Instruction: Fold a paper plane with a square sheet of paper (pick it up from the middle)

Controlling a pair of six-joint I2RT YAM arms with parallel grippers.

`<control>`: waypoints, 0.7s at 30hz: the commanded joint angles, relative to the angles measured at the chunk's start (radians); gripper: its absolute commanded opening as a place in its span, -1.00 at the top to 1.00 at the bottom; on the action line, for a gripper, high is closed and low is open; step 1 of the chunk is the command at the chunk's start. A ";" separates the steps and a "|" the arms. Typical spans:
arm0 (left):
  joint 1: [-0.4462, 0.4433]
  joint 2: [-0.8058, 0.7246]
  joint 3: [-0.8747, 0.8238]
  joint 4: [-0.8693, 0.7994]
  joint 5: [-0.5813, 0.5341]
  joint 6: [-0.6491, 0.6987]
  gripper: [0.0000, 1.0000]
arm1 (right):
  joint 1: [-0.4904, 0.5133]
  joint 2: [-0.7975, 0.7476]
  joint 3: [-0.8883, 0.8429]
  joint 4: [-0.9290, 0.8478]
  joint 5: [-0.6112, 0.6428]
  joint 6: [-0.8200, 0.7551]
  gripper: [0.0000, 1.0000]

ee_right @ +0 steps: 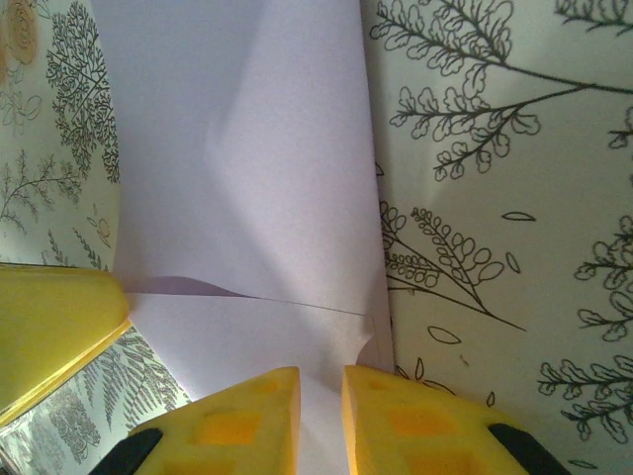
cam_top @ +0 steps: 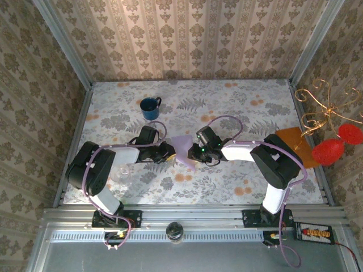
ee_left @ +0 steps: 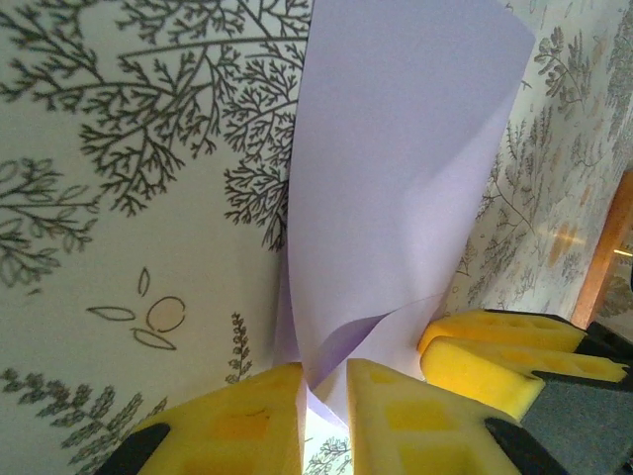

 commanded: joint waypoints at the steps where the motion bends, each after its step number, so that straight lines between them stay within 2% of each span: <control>1: 0.000 0.017 0.023 0.051 0.049 -0.019 0.64 | -0.003 0.034 -0.024 -0.031 -0.001 0.002 0.61; 7: 0.008 0.046 0.046 0.042 0.085 -0.001 0.61 | -0.002 0.032 -0.026 -0.030 0.000 0.001 0.60; 15: 0.031 0.103 0.088 0.038 0.188 0.015 0.59 | -0.004 0.023 -0.026 -0.038 0.006 -0.014 0.59; 21: 0.043 0.109 0.125 -0.049 0.216 0.086 0.58 | -0.003 0.019 -0.028 -0.030 0.007 -0.011 0.58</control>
